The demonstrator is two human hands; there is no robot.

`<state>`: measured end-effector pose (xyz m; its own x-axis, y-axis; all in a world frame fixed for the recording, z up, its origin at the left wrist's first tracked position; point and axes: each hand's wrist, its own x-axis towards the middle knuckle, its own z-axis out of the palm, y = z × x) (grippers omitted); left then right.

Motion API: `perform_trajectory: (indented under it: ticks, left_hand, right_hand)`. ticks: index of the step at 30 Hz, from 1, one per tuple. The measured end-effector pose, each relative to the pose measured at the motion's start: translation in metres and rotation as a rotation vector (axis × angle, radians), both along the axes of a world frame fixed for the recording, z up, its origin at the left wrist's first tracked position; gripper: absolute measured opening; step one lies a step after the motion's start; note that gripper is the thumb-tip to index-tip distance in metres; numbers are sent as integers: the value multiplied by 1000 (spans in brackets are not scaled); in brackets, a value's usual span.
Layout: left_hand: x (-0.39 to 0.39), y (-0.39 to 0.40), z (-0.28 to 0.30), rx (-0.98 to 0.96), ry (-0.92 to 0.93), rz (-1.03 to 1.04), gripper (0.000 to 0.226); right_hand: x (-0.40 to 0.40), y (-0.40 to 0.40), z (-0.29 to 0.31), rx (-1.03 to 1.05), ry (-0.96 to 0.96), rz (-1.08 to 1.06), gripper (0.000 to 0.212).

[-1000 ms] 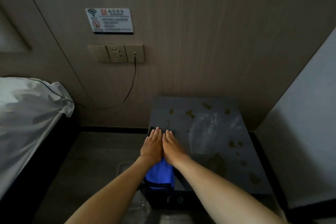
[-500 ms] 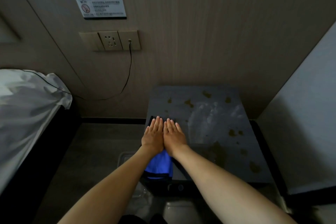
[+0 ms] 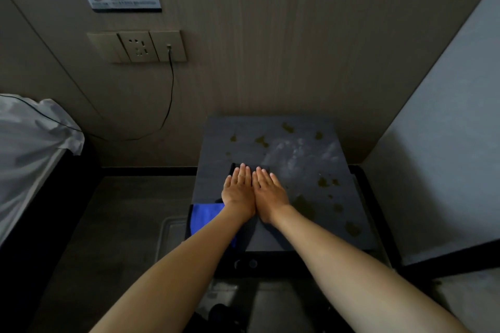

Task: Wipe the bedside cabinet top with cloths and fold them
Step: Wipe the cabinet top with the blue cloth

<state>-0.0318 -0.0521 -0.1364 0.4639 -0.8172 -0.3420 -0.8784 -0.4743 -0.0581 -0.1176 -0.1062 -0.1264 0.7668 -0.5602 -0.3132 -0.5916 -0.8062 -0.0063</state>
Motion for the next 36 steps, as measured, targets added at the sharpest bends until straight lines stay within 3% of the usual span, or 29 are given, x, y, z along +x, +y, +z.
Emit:
perform_trajectory:
  ticks: [8, 12, 15, 20, 27, 36]
  left_hand:
    - [-17, 28, 7, -114, 125, -45, 65]
    - [-11, 62, 13, -275, 66, 69, 62]
    - [-12, 87, 14, -340, 13, 171, 59]
    - [-10, 114, 9, -271, 10, 179, 64]
    - [-1, 122, 2, -258, 88, 190, 60]
    - [36, 76, -12, -237, 105, 189, 58]
  right_hand:
    - [-20, 6, -4, 60, -46, -50, 62]
    - [-22, 13, -1, 81, -70, -74, 78]
    - [-22, 12, 4, 49, 44, -37, 92]
    - [-13, 23, 18, -3, 134, -32, 82]
    - [-11, 34, 14, 172, 6, -100, 88]
    - [-25, 53, 2, 163, -79, -98, 82]
